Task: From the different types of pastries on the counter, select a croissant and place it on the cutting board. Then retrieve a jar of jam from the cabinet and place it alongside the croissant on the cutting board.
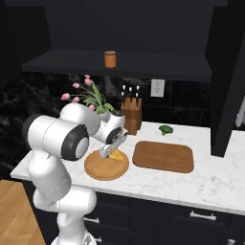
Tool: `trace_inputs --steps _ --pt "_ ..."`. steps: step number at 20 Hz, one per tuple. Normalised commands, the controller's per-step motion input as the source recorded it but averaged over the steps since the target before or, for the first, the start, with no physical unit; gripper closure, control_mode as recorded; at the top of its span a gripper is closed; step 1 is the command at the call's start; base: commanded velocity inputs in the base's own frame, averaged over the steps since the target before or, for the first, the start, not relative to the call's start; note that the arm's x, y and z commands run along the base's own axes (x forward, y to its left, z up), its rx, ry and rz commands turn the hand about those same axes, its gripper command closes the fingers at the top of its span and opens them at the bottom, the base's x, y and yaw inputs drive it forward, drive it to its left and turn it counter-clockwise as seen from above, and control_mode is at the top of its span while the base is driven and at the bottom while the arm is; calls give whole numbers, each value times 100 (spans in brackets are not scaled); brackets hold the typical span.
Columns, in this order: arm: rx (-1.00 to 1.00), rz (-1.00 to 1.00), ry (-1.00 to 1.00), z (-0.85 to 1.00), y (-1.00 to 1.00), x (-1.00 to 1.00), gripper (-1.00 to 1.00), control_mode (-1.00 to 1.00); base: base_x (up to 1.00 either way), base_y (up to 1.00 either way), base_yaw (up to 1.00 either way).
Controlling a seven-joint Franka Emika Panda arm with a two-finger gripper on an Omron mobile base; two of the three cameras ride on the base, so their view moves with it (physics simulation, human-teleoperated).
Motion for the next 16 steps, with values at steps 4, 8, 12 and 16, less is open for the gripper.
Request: trace_inputs --steps 4,8,12,16 --pt "-2 7 -27 3 -23 -58 100 -100 0 0 0" --pt "-8 0 -54 68 -26 -38 100 -100 0 0 0" --pt "-3 0 -23 73 -32 21 100 -100 0 0 0" --pt "-1 -6 19 15 -57 77 100 -100 0 0 0"
